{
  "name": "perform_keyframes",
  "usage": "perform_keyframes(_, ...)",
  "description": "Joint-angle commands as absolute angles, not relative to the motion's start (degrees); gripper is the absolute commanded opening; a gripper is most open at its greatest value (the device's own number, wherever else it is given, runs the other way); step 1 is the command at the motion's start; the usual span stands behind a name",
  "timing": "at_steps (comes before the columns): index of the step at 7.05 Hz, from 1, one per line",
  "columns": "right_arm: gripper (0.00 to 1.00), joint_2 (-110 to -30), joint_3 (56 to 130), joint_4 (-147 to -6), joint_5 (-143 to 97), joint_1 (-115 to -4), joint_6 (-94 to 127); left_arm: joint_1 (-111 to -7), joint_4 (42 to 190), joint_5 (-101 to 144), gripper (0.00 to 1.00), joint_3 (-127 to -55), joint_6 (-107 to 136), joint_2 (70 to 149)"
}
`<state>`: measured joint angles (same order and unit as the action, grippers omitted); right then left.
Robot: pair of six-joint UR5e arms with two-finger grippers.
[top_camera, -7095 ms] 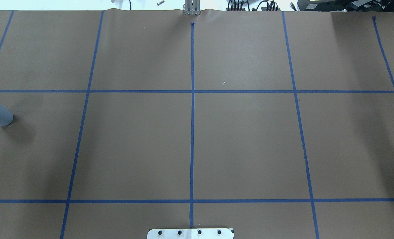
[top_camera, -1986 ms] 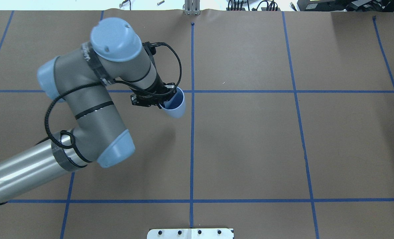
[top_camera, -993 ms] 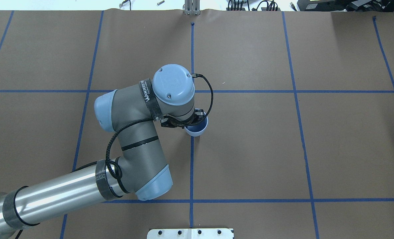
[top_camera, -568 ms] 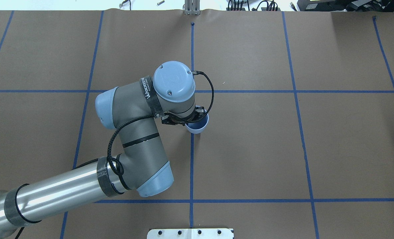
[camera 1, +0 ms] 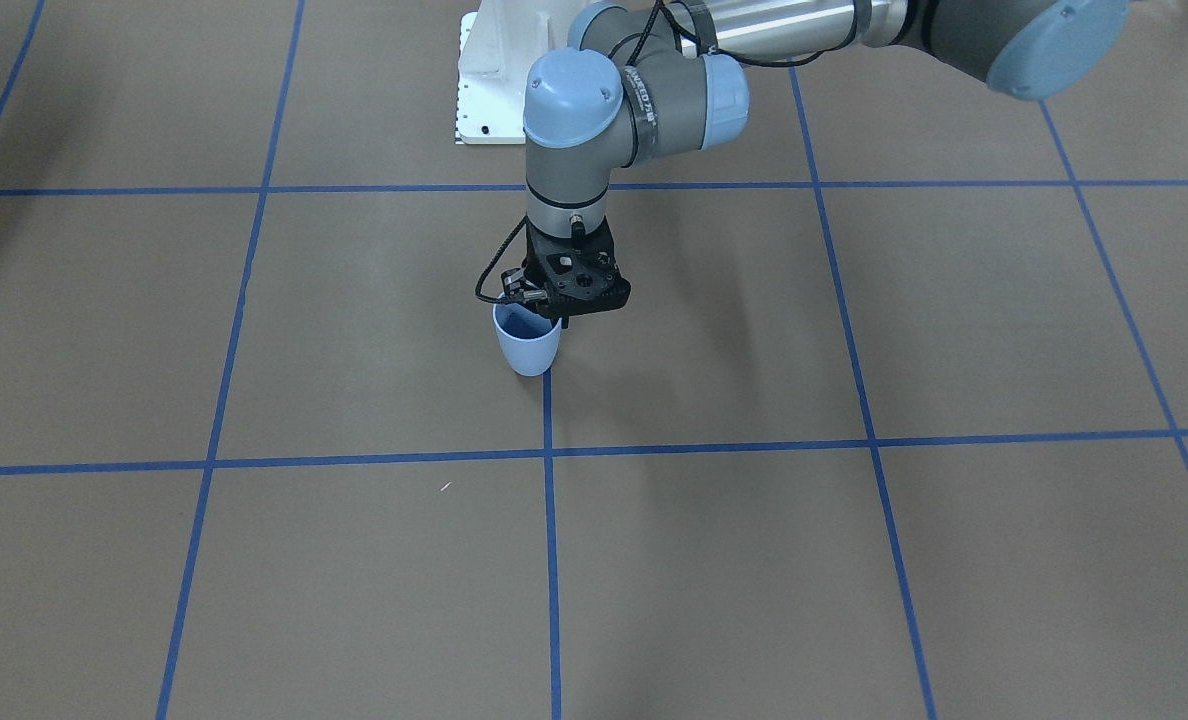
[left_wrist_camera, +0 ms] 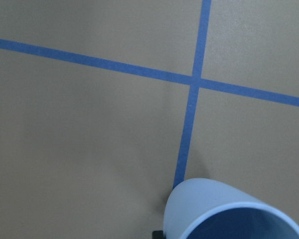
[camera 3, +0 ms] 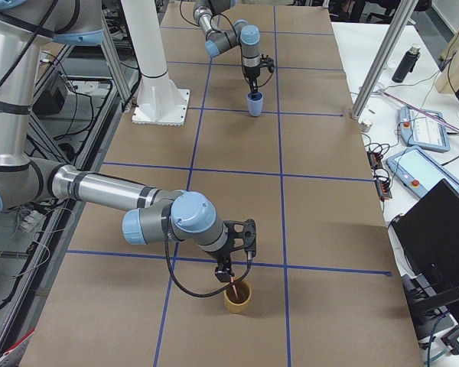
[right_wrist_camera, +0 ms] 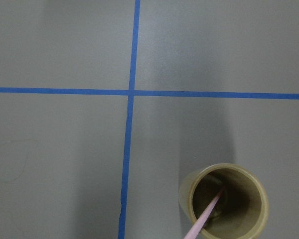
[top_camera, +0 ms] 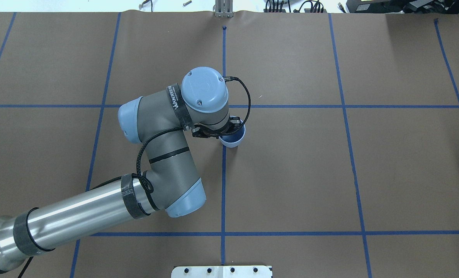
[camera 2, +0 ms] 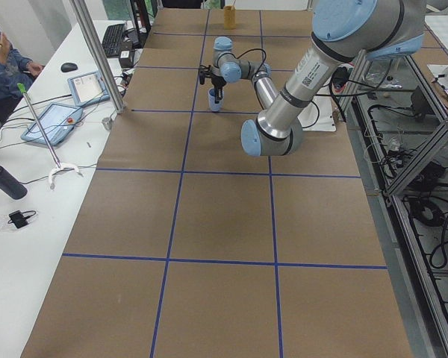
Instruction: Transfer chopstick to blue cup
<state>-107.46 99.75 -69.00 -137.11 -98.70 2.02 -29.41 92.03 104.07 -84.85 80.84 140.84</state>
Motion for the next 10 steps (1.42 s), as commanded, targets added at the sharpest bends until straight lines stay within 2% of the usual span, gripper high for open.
perform_keyframes(1,1.00,-107.49,100.19,-69.08,-137.11,-98.70,2.02,-29.44,92.02,103.97,0.00,-84.11,80.86,141.42)
perform_keyframes(2,1.00,-107.49,100.11,-69.08,-137.02,-98.70,2.02,-29.62,91.50,103.89,0.34,-84.11,80.42,141.33)
perform_keyframes(3,1.00,-107.49,100.11,-69.08,-136.93,-98.70,2.02,-30.14,91.41,103.89,0.43,-84.11,80.42,141.24)
perform_keyframes(4,1.00,-107.84,100.19,-69.08,-136.93,-98.70,2.02,-30.58,91.49,103.97,0.98,-84.63,80.25,140.98)
perform_keyframes(6,1.00,-109.07,100.46,-69.34,-136.15,-98.27,2.72,-33.30,91.41,104.85,0.98,-90.84,80.33,139.24)
perform_keyframes(7,0.94,-109.07,100.37,-70.22,-132.92,-95.48,3.16,-34.01,91.41,106.33,0.98,-93.40,80.33,136.87)
perform_keyframes(8,0.91,-108.29,100.72,-71.96,-127.50,-90.32,4.82,-34.10,91.41,106.35,0.98,-93.60,80.42,136.67)
perform_keyframes(10,0.89,-106.26,100.98,-75.75,-124.72,-87.55,4.75,-34.10,91.41,106.35,0.98,-93.95,80.42,136.58)
